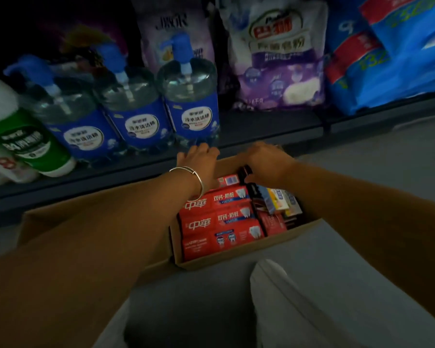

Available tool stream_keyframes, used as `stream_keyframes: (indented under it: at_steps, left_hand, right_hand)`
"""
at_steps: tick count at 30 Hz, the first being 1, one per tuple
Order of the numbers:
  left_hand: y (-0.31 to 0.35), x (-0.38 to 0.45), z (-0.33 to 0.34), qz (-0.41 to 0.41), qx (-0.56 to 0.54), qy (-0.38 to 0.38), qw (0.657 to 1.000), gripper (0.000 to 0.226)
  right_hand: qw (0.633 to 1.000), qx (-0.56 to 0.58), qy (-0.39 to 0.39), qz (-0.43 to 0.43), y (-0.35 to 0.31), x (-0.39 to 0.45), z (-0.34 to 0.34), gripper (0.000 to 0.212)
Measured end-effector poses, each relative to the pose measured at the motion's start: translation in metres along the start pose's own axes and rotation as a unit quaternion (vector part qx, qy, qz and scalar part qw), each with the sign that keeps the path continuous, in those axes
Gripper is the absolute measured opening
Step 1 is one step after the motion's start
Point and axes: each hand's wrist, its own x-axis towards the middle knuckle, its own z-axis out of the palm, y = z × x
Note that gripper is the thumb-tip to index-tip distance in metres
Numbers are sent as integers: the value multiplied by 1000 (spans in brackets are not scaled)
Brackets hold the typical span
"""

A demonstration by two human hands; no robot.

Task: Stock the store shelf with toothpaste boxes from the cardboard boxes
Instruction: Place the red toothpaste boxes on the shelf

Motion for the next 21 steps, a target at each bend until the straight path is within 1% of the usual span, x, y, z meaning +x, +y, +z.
stream_keyframes:
  at_steps: [3,6,10,13,15,19,21]
  left_hand:
    - [-9,14,22,4,-5,-16,1000,71]
    - [-17,25,42,3,-1,-37,999,75]
    - [-25,34,66,12,0,-41,999,72]
    - [-28,37,75,22,-5,-41,999,68]
    - [-29,39,78,26,-8,-44,999,68]
    - [-32,42,80,23,-12,-40,999,63]
    - [-32,42,76,19,-18,-33,999,59]
  right_hand:
    - [999,-9,-37,3,-5,24,30,51]
    - [997,14,-77,6,-10,41,57,57]
    - [992,-46,-110,-39,-16,51,79,64]
    - [990,-55,-122,-41,-18,58,91,68]
    - [991,-52,-119,-39,-19,62,99,66]
    - [991,-80,-99,-51,-20,69,101,51]
    - [990,-94,-91,-53,-21,69,93,49]
